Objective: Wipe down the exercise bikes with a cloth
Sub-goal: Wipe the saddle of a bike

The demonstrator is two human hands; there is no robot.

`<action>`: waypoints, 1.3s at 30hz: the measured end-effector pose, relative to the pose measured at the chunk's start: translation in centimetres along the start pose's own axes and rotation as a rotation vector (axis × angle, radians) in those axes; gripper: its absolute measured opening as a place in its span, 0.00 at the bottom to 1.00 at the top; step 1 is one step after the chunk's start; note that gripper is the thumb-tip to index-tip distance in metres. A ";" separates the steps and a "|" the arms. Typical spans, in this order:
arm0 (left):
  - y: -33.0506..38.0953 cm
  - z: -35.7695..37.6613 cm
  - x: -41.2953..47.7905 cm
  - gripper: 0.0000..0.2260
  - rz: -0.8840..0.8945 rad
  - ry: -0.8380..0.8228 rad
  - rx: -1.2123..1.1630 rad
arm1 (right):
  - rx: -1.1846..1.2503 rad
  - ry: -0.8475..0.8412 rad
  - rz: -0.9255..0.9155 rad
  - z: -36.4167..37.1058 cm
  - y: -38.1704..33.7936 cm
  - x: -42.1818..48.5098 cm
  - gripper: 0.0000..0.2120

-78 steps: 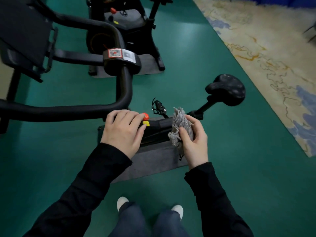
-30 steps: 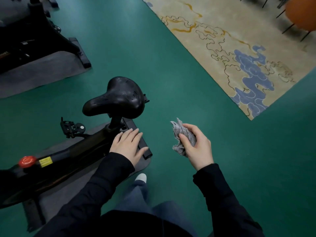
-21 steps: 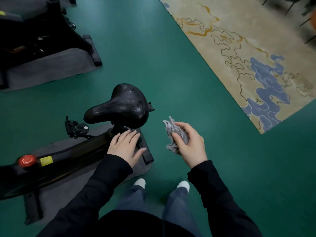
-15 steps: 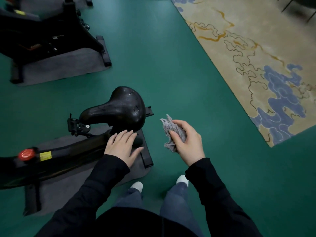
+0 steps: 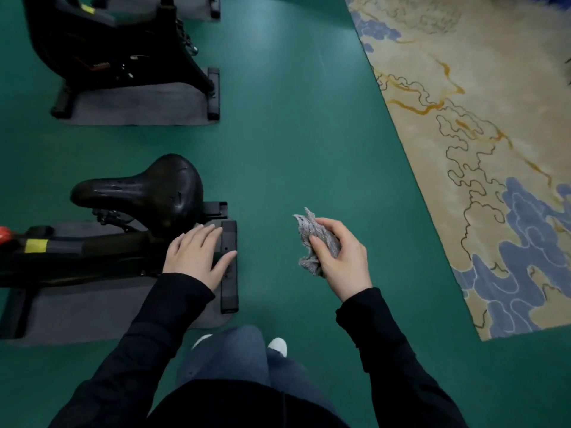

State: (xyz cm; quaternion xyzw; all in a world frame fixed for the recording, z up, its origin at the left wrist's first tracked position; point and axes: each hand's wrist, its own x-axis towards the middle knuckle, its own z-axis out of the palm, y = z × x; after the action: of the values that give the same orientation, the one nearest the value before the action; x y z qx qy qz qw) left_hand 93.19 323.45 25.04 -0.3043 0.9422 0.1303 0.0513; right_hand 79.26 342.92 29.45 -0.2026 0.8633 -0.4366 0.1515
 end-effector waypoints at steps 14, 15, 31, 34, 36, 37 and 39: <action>0.7 0.1 3.0 0.25 -0.316 0.105 -0.031 | 0.007 -0.244 -0.173 0.8 -0.9 11.8 0.12; 0.5 0.0 3.4 0.25 -0.336 0.121 -0.032 | -0.001 -0.263 -0.196 1.4 -1.4 12.8 0.12; -3.5 -1.1 6.8 0.26 -0.808 0.218 -0.193 | -0.116 -0.696 -0.455 11.0 -10.7 23.3 0.11; -3.3 -0.6 5.8 0.27 -0.886 0.210 -0.207 | -0.157 -0.780 -0.531 12.8 -11.5 23.7 0.12; -3.0 -0.2 5.3 0.27 -0.942 0.216 -0.224 | -0.173 -0.831 -0.571 13.8 -11.9 23.9 0.12; -2.8 0.0 5.1 0.28 -0.973 0.225 -0.238 | -0.180 -0.857 -0.589 14.3 -12.0 23.9 0.12; -2.4 0.4 4.8 0.28 -1.036 0.246 -0.270 | -0.194 -0.912 -0.628 15.3 -12.2 24.2 0.12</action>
State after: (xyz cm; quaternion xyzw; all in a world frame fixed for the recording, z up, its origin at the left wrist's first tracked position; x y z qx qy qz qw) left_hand 90.74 319.03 23.28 -0.7453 0.6430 0.1713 -0.0415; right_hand 67.52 314.09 28.54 -0.6312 0.6449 -0.2477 0.3526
